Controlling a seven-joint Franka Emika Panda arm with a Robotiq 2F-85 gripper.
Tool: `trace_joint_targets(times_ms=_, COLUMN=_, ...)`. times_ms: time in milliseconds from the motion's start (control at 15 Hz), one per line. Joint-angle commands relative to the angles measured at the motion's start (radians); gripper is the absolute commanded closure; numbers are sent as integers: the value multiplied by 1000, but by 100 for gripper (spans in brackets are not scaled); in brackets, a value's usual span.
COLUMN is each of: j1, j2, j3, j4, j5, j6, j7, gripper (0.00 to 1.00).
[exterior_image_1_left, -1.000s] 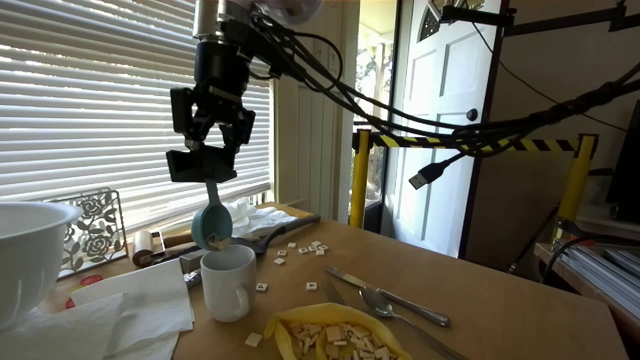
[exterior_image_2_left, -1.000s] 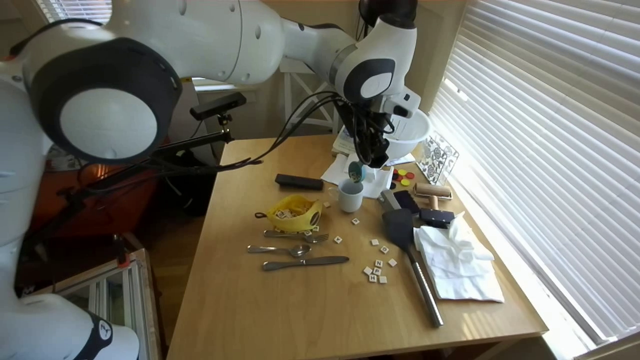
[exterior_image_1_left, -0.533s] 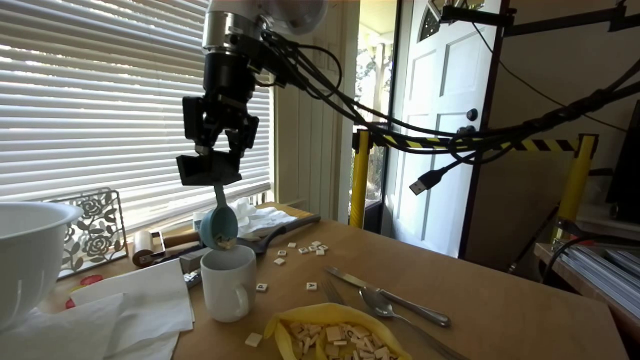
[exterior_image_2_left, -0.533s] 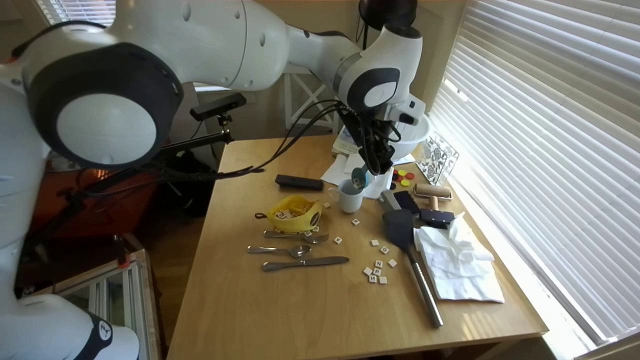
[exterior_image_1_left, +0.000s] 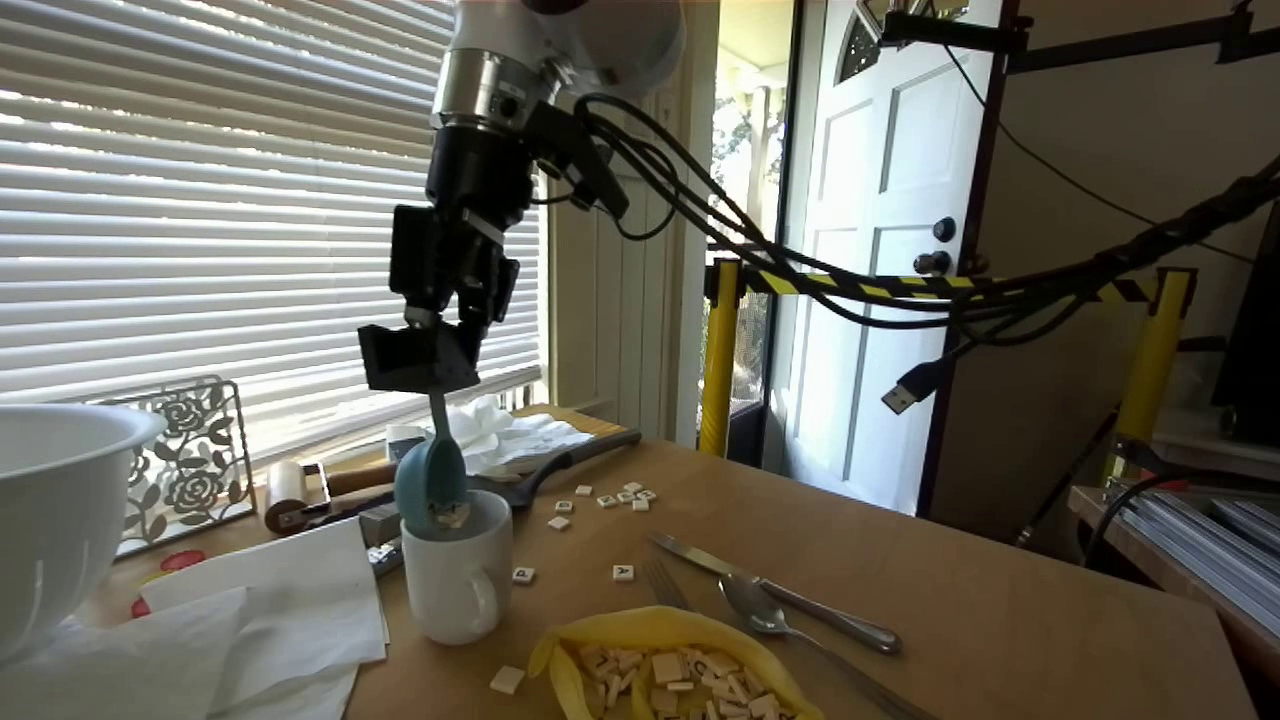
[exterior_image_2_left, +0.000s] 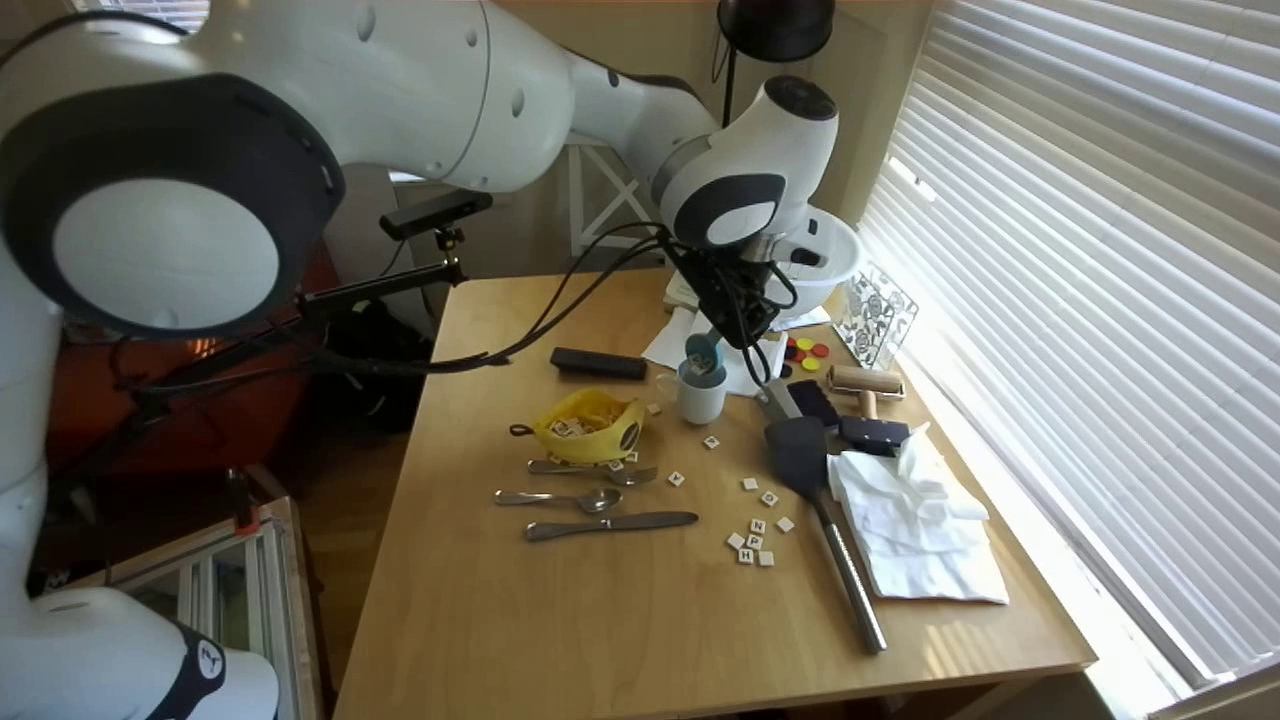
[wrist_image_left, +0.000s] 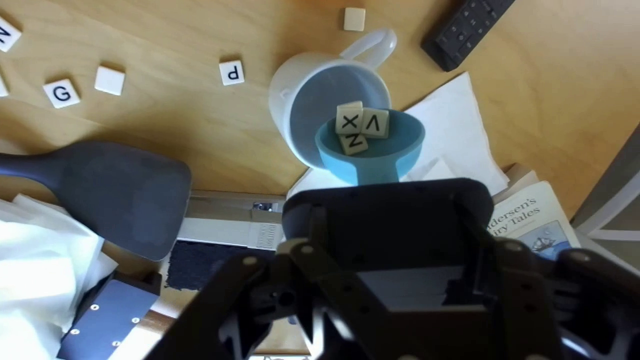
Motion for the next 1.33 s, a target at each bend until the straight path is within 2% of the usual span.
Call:
trace_joint_targets(times_ms=0, j1=-39, j2=-74, j3=43, j4=-119, j5=79, j6=93, j7=-105, gripper=65)
trace_joint_targets(times_ms=800, j1=-90, j2=-164, j3=90, j4=-299, j5=183, j6=351, j7=-253, gripper=65)
trace_joint_targets(times_ms=1267, j1=-142, j2=-207, j3=154, j4=-385, j5=264, j6=419, j7=-362, gripper=65)
